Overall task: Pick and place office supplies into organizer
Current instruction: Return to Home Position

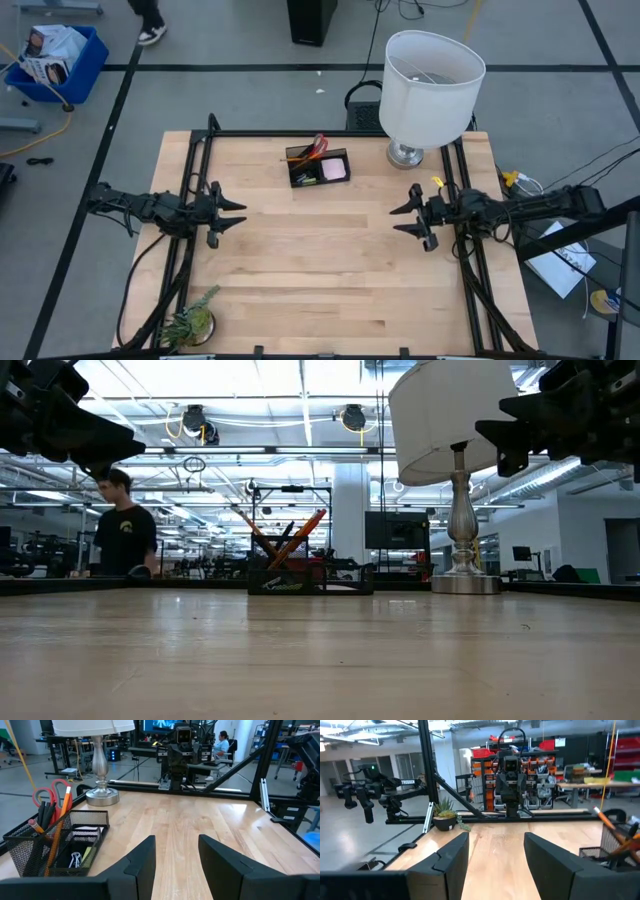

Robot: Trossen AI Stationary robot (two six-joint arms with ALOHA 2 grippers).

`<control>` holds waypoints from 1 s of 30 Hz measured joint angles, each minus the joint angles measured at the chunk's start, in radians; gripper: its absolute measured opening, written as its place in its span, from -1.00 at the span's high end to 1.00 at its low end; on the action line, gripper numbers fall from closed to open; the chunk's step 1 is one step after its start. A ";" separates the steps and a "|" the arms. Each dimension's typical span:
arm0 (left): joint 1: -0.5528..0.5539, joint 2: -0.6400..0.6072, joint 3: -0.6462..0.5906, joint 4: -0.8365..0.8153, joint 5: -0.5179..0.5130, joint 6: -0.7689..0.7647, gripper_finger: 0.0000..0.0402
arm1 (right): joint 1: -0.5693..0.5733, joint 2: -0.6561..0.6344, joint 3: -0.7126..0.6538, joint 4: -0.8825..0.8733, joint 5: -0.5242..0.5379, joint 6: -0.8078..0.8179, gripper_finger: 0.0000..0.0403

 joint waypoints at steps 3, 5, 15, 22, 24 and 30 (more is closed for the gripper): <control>0.000 0.000 0.000 0.000 0.000 0.000 0.23 | -0.011 -0.068 0.000 -0.110 0.001 -0.082 0.09; 0.000 0.000 0.000 0.000 0.000 0.000 0.23 | -0.017 -0.126 0.000 -0.246 0.001 -0.145 0.09; 0.000 0.000 0.000 0.000 0.000 0.000 0.23 | -0.055 -0.397 0.000 -0.609 0.006 -0.215 0.09; 0.000 0.000 0.000 0.000 0.000 0.000 0.23 | -0.082 -0.537 0.000 -0.609 0.001 -0.428 0.09; 0.000 0.000 0.000 0.000 0.000 0.000 0.23 | -0.077 -0.537 0.000 -0.611 0.002 -0.511 0.09; 0.000 0.000 0.000 0.000 0.000 0.000 0.23 | -0.071 -0.535 0.000 -0.613 0.001 -0.599 0.09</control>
